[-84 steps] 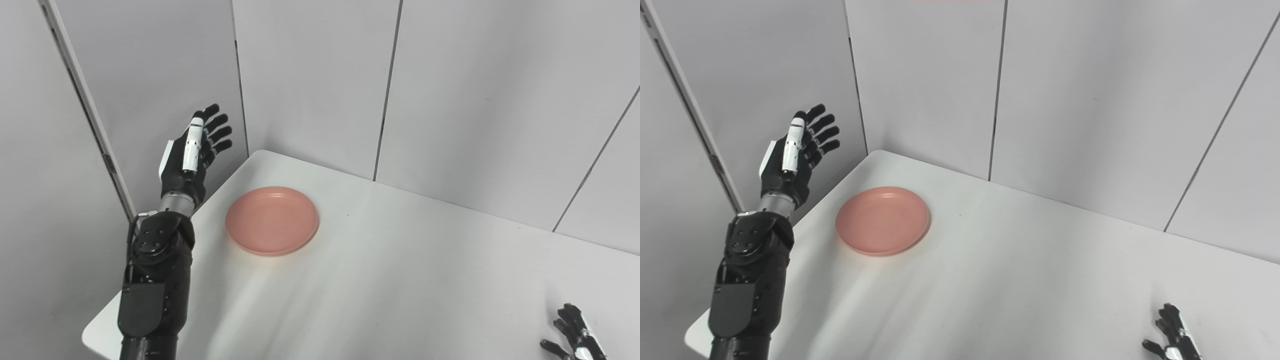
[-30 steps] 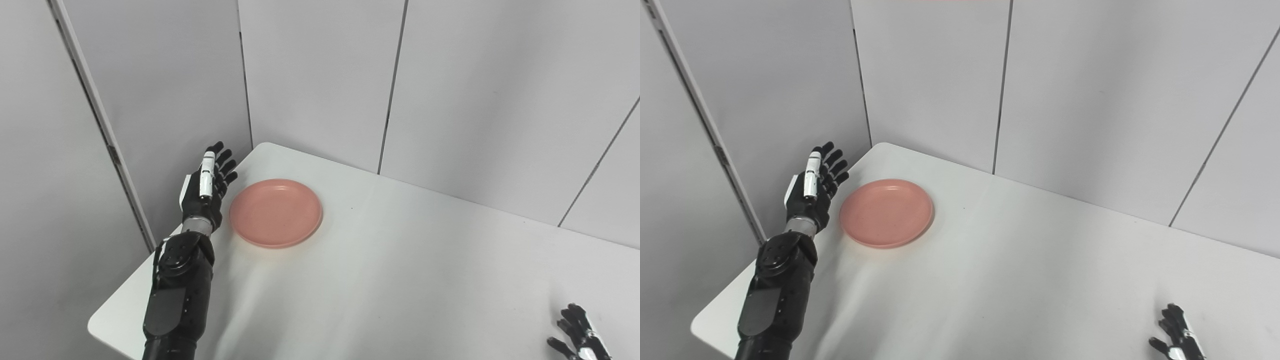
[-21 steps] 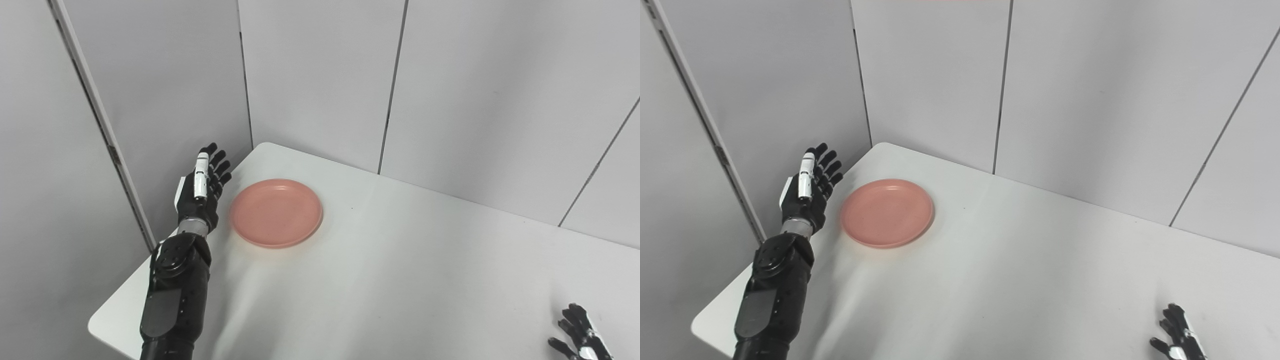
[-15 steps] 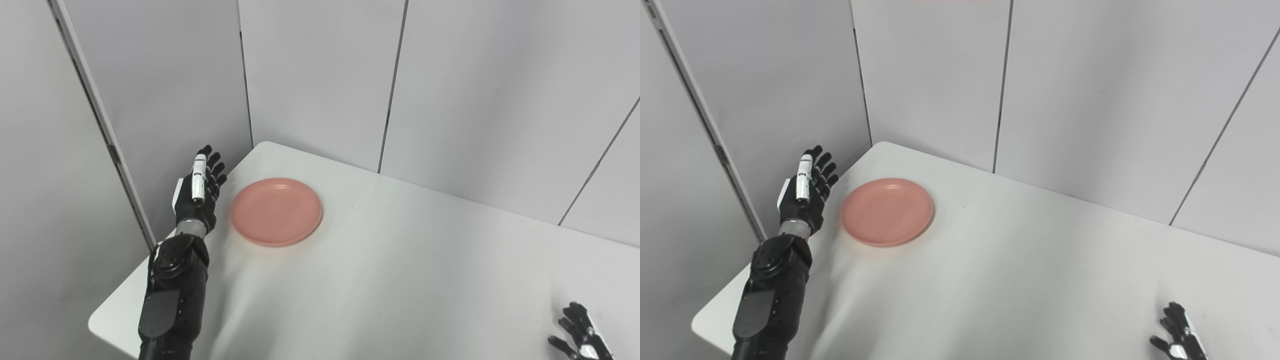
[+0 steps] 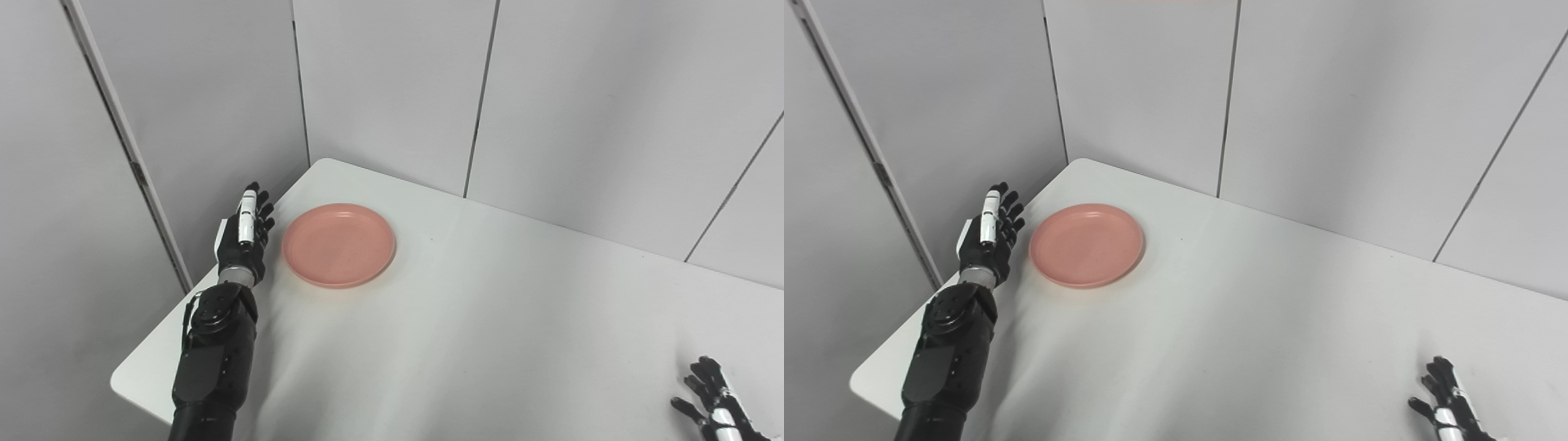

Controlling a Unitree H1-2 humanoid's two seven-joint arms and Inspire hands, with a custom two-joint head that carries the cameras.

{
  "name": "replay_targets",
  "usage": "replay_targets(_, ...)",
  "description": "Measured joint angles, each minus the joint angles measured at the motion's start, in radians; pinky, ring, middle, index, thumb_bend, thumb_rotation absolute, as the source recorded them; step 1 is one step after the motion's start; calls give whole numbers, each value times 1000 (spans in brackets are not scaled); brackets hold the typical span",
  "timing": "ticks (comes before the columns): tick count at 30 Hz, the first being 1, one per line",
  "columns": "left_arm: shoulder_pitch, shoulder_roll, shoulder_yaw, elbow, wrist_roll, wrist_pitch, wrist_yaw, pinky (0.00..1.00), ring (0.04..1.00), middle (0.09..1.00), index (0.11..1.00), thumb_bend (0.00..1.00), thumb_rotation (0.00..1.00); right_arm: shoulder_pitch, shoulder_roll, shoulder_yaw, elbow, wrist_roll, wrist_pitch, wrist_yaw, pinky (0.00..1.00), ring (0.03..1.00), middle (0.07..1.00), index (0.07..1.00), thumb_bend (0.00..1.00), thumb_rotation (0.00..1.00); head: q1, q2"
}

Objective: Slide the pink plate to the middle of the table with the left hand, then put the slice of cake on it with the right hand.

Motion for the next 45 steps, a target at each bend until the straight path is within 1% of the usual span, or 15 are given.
replay_targets(2,0,1,-2,25,9,-2,8,949,957,966,952,319,1000,0,-1,0,1,1,0,0,981,953,962,967,420,1000,-3,3)
replay_targets(5,-1,7,-2,53,8,-29,9,947,964,970,953,322,1000,0,-1,-1,3,4,0,0,992,951,962,968,443,1000,-3,5)
replay_targets(11,-1,13,-5,92,7,-68,9,938,961,968,953,322,1000,0,-2,-1,2,4,0,0,986,957,965,972,407,1000,0,6)
replay_targets(13,-4,13,-8,107,7,-84,9,940,960,969,955,322,1000,0,-3,-1,2,4,0,0,987,956,965,973,408,1000,2,8)
replay_targets(15,-7,17,-12,124,7,-103,6,963,968,979,964,330,1000,0,-3,-1,2,5,0,1,988,954,964,971,422,1000,2,8)
replay_targets(19,-9,28,-18,142,5,-114,-6,971,966,973,960,332,1000,0,-3,-1,2,5,0,1,993,953,963,970,413,1000,-2,8)
replay_targets(22,-12,35,-22,153,-3,-114,-6,966,963,966,959,334,1000,0,-3,-1,2,5,0,1,984,950,962,970,430,1000,-2,8)
replay_targets(25,-13,35,-28,156,-6,-113,-6,940,955,953,938,324,1000,0,-3,-1,-1,4,6,0,987,952,963,971,434,1000,-8,8)
replay_targets(27,-16,35,-38,157,-6,-112,-6,916,928,942,924,326,1000,0,-3,-1,-3,2,8,0,991,956,966,974,421,1000,-12,8)
replay_targets(30,-20,34,-63,156,-5,-111,-7,931,930,944,919,344,1000,1,-4,-1,-5,1,9,0,993,957,966,974,420,1000,-20,8)
replay_targets(32,-24,31,-76,153,-7,-109,-10,949,936,948,929,337,1000,2,-4,-1,-8,0,13,0,992,955,966,974,421,1000,-25,9)
replay_targets(37,-37,11,-121,147,-14,-103,-11,927,924,934,922,344,985,10,-4,-3,-23,-4,24,-10,985,948,957,965,372,1000,-37,11)
replay_targets(39,-37,1,-138,125,-28,-77,-14,930,928,942,929,344,994,13,-4,-3,-31,-5,27,-17,978,946,953,962,359,1000,-43,12)
replay_targets(42,-38,-16,-158,110,-50,-60,-33,919,923,934,920,332,1000,15,-3,-3,-39,-6,36,-21,982,947,954,962,349,1000,-54,14)
replay_targets(45,-43,-44,-187,98,-71,-52,-69,937,937,944,932,326,1000,16,-3,0,-43,-7,39,-20,991,957,962,975,289,1000,-60,15)
